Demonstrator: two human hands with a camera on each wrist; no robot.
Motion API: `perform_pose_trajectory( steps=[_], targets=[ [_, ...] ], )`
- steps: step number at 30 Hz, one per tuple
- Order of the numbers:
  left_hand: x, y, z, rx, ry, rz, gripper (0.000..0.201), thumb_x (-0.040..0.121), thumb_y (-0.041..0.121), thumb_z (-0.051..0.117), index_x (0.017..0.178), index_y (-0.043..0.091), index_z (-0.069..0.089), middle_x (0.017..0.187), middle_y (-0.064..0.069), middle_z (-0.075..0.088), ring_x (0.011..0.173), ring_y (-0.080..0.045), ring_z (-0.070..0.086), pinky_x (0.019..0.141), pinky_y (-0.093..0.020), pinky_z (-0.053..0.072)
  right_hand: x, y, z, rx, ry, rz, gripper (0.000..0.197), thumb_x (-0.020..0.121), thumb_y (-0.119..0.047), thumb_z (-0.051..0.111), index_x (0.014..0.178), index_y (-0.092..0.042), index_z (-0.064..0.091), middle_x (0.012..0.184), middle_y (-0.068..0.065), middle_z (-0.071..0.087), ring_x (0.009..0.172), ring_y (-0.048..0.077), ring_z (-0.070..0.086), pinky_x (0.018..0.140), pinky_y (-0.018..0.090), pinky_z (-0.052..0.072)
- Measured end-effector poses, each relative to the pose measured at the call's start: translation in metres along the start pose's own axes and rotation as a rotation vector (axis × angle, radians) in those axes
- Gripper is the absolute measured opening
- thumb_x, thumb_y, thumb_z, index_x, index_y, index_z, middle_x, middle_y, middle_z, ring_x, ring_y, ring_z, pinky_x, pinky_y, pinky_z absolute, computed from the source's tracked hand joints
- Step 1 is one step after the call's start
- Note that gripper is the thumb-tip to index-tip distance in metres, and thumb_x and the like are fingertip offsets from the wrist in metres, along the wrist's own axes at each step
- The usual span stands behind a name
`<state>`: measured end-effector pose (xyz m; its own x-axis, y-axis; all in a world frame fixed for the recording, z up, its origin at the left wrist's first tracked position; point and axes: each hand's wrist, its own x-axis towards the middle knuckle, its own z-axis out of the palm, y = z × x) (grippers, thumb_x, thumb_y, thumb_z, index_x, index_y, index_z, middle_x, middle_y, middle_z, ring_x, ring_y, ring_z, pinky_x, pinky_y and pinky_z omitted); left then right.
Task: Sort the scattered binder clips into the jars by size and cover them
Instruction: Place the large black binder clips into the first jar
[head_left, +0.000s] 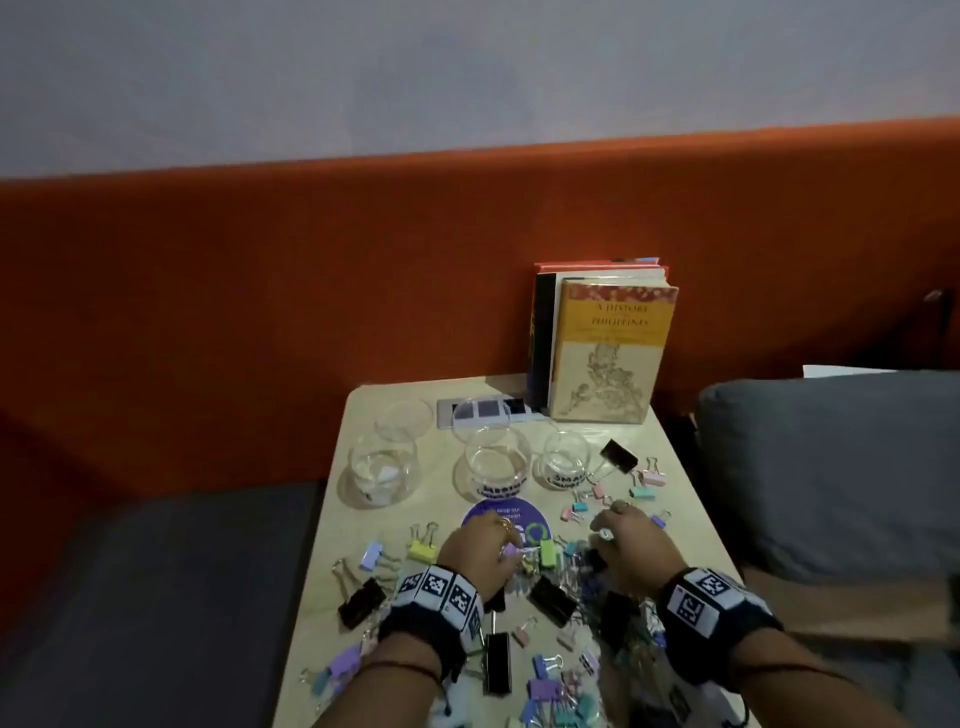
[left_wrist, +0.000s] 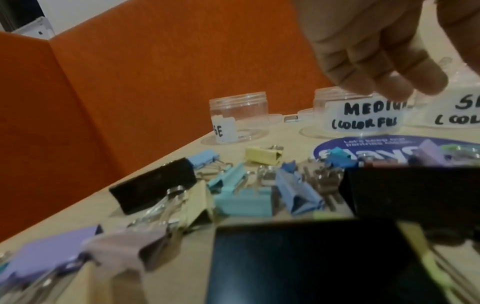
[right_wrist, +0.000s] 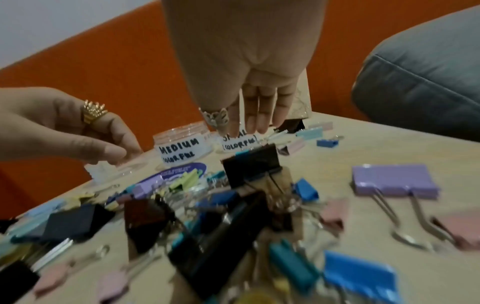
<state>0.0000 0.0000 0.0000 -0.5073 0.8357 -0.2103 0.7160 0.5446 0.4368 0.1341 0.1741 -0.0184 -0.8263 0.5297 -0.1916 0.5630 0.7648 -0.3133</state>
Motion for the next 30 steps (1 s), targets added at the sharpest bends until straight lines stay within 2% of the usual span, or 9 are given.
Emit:
perform_pose_trajectory(
  steps=[3, 6, 12, 17, 22, 24, 27, 30],
  targets=[
    [-0.005, -0.005, 0.01, 0.041, -0.051, -0.026, 0.024, 0.085, 0.043, 0.06, 0.103, 0.028, 0.065, 0.114, 0.004, 0.056, 0.11, -0.014, 0.054, 0.092, -0.029, 0.045, -0.004, 0.002, 0.011, -0.062, -0.072, 0.004, 0.031, 0.088, -0.033, 0.053, 0.113, -0.015, 0.058, 0.118, 0.007, 0.053, 0.111, 0.025, 0.051, 0.088, 0.035, 0.046],
    [-0.015, -0.009, 0.015, 0.101, -0.073, -0.029, 0.03, 0.08, 0.047, 0.064, 0.103, 0.028, 0.065, 0.113, 0.005, 0.054, 0.109, -0.015, 0.053, 0.093, -0.03, 0.046, -0.008, 0.001, 0.018, -0.102, -0.108, 0.021, 0.033, 0.086, -0.034, 0.055, 0.113, -0.014, 0.056, 0.118, 0.007, 0.05, 0.109, 0.026, 0.049, 0.086, 0.034, 0.044],
    [-0.027, -0.02, 0.014, 0.165, -0.172, -0.058, 0.044, 0.08, 0.04, 0.067, 0.119, 0.022, 0.058, 0.124, -0.003, 0.052, 0.12, -0.021, 0.047, 0.1, -0.032, 0.039, -0.008, 0.0, 0.025, 0.006, -0.08, 0.022, 0.026, 0.085, -0.008, 0.05, 0.109, -0.01, 0.061, 0.115, 0.01, 0.051, 0.106, 0.024, 0.05, 0.085, 0.024, 0.04],
    [-0.025, -0.019, 0.014, 0.141, -0.188, -0.098, 0.041, 0.078, 0.036, 0.071, 0.115, 0.024, 0.057, 0.126, -0.001, 0.052, 0.119, -0.019, 0.048, 0.101, -0.031, 0.039, -0.006, 0.0, 0.024, 0.038, -0.035, 0.096, 0.026, 0.082, -0.018, 0.061, 0.107, -0.011, 0.062, 0.111, 0.01, 0.052, 0.109, 0.028, 0.048, 0.091, 0.031, 0.044],
    [-0.023, -0.016, 0.019, 0.11, -0.196, -0.159, 0.047, 0.077, 0.036, 0.071, 0.119, 0.02, 0.056, 0.127, -0.004, 0.051, 0.12, -0.022, 0.047, 0.103, -0.035, 0.04, -0.004, -0.003, 0.017, 0.088, -0.012, 0.114, 0.027, 0.078, -0.015, 0.064, 0.104, -0.008, 0.063, 0.106, 0.013, 0.057, 0.099, 0.027, 0.055, 0.082, 0.028, 0.046],
    [-0.024, -0.017, 0.018, -0.031, -0.13, -0.18, 0.042, 0.079, 0.028, 0.071, 0.118, 0.018, 0.057, 0.127, -0.002, 0.051, 0.116, -0.019, 0.051, 0.099, -0.031, 0.044, -0.002, -0.008, 0.013, 0.133, 0.041, 0.117, 0.025, 0.076, -0.013, 0.066, 0.099, -0.005, 0.066, 0.103, 0.014, 0.058, 0.096, 0.026, 0.055, 0.077, 0.025, 0.045],
    [-0.027, -0.021, -0.002, -0.258, 0.014, -0.24, 0.029, 0.082, 0.02, 0.069, 0.109, 0.014, 0.059, 0.116, -0.001, 0.052, 0.096, -0.016, 0.06, 0.078, -0.023, 0.054, 0.003, -0.02, 0.003, 0.174, 0.113, 0.092, 0.022, 0.073, -0.01, 0.069, 0.093, -0.002, 0.066, 0.099, 0.015, 0.057, 0.096, 0.028, 0.053, 0.074, 0.024, 0.04],
    [-0.026, -0.037, -0.039, -0.401, 0.267, -0.315, 0.028, 0.083, 0.026, 0.068, 0.108, 0.014, 0.063, 0.11, 0.001, 0.054, 0.095, -0.023, 0.063, 0.085, -0.037, 0.056, 0.009, -0.037, -0.008, 0.192, 0.162, 0.035, 0.021, 0.073, -0.009, 0.067, 0.094, -0.005, 0.066, 0.099, 0.013, 0.058, 0.099, 0.028, 0.052, 0.077, 0.027, 0.044]
  ],
)
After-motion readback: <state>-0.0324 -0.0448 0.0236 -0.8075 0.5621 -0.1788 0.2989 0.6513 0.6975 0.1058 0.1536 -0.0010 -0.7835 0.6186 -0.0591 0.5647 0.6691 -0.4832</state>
